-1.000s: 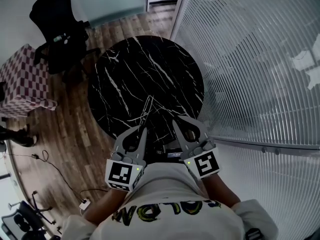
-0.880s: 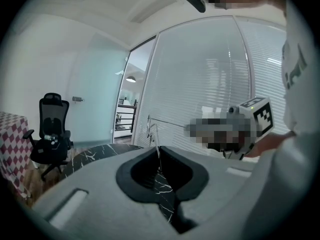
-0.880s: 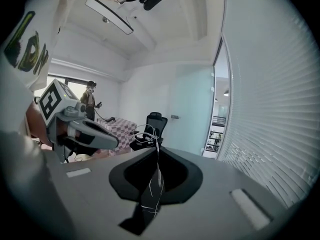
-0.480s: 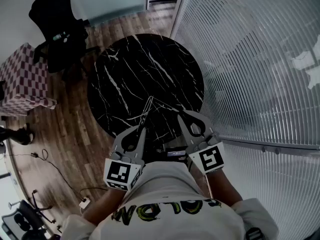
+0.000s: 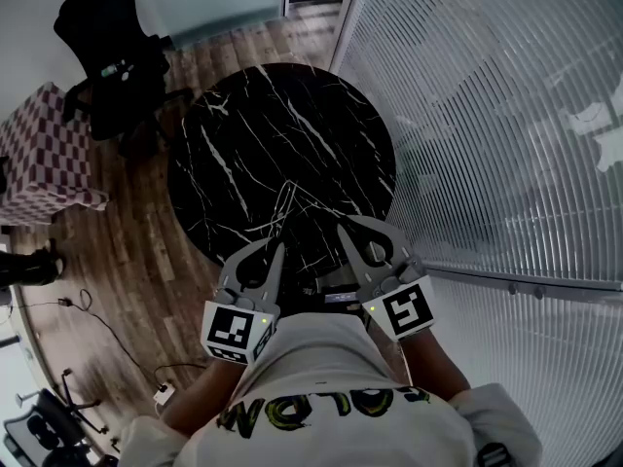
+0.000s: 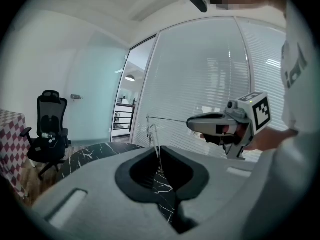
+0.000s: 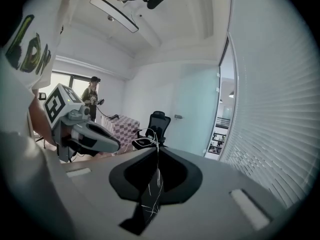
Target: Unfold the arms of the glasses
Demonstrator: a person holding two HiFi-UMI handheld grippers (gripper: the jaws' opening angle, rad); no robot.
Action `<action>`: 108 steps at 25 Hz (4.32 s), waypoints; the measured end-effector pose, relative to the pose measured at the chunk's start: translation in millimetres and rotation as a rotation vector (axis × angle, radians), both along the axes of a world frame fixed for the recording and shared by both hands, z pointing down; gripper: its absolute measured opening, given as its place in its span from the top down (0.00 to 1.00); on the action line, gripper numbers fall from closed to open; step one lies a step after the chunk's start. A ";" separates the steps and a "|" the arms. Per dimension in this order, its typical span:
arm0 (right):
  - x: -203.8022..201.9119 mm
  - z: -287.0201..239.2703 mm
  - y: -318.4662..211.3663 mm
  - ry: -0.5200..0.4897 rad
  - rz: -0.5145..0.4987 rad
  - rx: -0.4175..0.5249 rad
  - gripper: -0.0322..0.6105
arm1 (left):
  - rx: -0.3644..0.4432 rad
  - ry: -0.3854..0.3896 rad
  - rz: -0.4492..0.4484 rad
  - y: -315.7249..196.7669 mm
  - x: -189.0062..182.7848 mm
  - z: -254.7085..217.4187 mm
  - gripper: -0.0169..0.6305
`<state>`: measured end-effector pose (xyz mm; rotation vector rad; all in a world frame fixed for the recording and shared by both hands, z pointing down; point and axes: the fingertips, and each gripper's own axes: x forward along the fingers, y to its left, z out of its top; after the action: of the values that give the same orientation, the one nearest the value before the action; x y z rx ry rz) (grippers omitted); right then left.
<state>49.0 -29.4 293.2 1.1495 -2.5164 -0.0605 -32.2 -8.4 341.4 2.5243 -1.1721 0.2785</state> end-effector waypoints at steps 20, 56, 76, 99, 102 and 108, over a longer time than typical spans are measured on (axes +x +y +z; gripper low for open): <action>5.5 -10.8 -6.0 -0.122 0.055 -0.032 0.93 | 0.167 -0.060 -0.020 -12.5 5.1 -29.0 0.62; -9.7 -23.9 5.9 -0.161 0.008 0.033 0.93 | 0.325 -0.469 0.113 -44.0 32.4 -38.6 0.82; -8.5 -26.0 8.5 -0.154 0.012 0.040 0.93 | 0.365 -0.596 0.053 -51.2 27.1 -29.4 0.94; 2.7 -9.6 0.3 -0.083 0.052 -0.006 0.93 | 0.504 -0.692 0.193 -13.9 44.8 -31.8 0.95; 4.1 -6.4 -0.8 -0.073 0.053 -0.013 0.93 | 0.525 -0.702 0.222 -9.3 47.3 -30.9 0.95; 6.2 -0.4 -3.0 -0.058 0.053 -0.025 0.93 | 0.588 -0.740 0.304 2.5 54.4 -27.0 0.95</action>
<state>55.2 -32.4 292.8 1.2236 -2.5278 0.0189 22.2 -5.9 314.4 3.2514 -1.2240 1.1808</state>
